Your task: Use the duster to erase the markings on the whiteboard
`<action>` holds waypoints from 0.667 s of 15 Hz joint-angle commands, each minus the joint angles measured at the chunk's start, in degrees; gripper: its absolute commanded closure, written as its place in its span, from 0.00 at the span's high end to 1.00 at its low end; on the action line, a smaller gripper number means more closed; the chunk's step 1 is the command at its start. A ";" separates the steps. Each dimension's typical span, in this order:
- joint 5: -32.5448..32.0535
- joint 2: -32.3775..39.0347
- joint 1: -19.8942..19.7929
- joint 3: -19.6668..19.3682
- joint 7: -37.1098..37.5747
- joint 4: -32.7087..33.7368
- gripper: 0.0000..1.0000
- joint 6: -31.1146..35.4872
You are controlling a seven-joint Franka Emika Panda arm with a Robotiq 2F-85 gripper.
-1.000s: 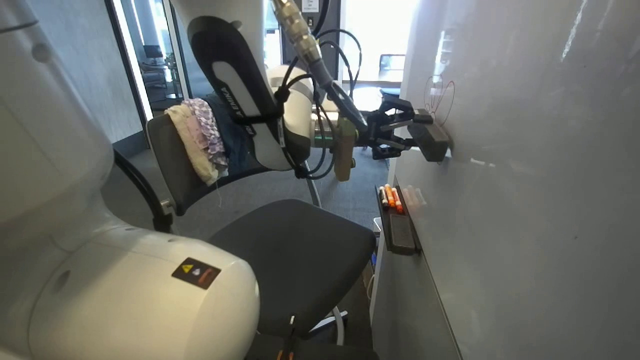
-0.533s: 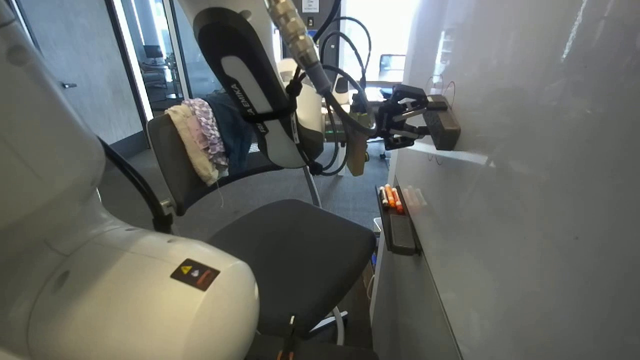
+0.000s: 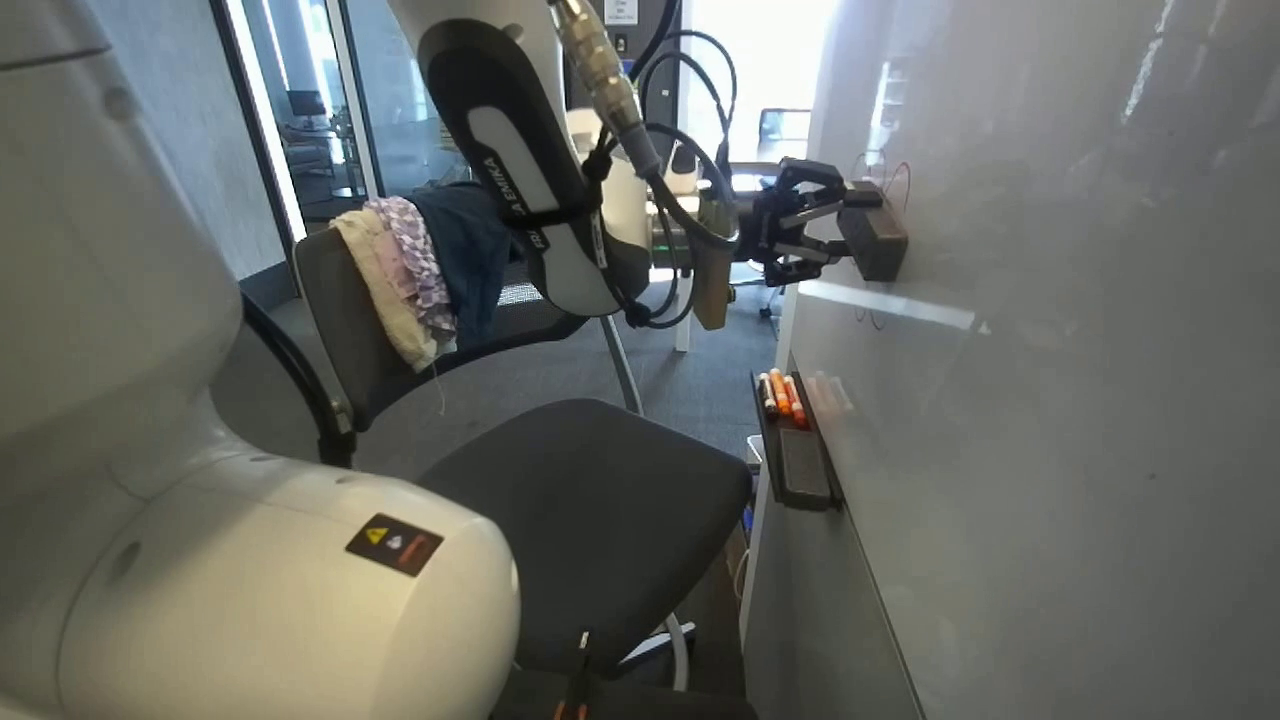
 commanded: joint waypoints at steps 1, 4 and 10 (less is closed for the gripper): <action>1.01 11.30 -0.02 0.07 -0.19 7.73 0.31 -0.59; 1.55 18.27 -1.20 0.09 -0.54 12.23 0.31 -0.52; 0.24 22.04 -1.58 1.58 4.72 13.19 0.31 -10.35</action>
